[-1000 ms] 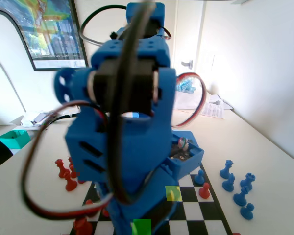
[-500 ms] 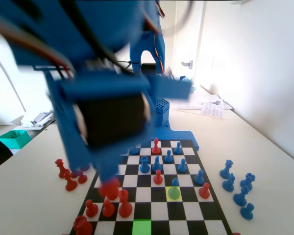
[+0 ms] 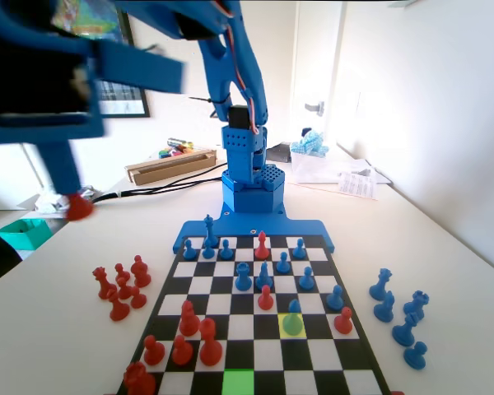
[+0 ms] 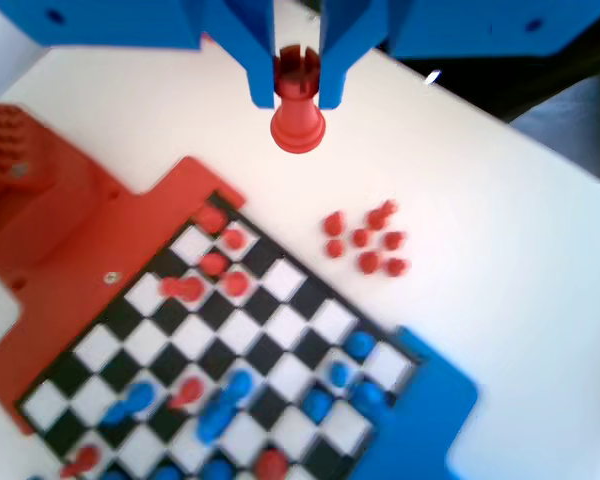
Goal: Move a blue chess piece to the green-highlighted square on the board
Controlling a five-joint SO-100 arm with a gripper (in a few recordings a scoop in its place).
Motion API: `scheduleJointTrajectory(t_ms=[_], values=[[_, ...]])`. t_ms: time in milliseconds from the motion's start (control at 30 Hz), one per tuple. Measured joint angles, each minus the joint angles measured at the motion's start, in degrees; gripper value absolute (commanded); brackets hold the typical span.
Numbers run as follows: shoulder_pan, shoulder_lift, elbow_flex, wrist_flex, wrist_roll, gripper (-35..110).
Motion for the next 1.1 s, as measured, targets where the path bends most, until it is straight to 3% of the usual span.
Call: scheduleJointTrajectory(t_ms=[267, 500, 1100], values=[[12.66, 0.00, 1.05, 1.14, -11.07, 1], [20.39, 0.00, 5.98, -1.49, -15.03, 1], [22.76, -0.09, 37.79, -35.33, -14.33, 1]])
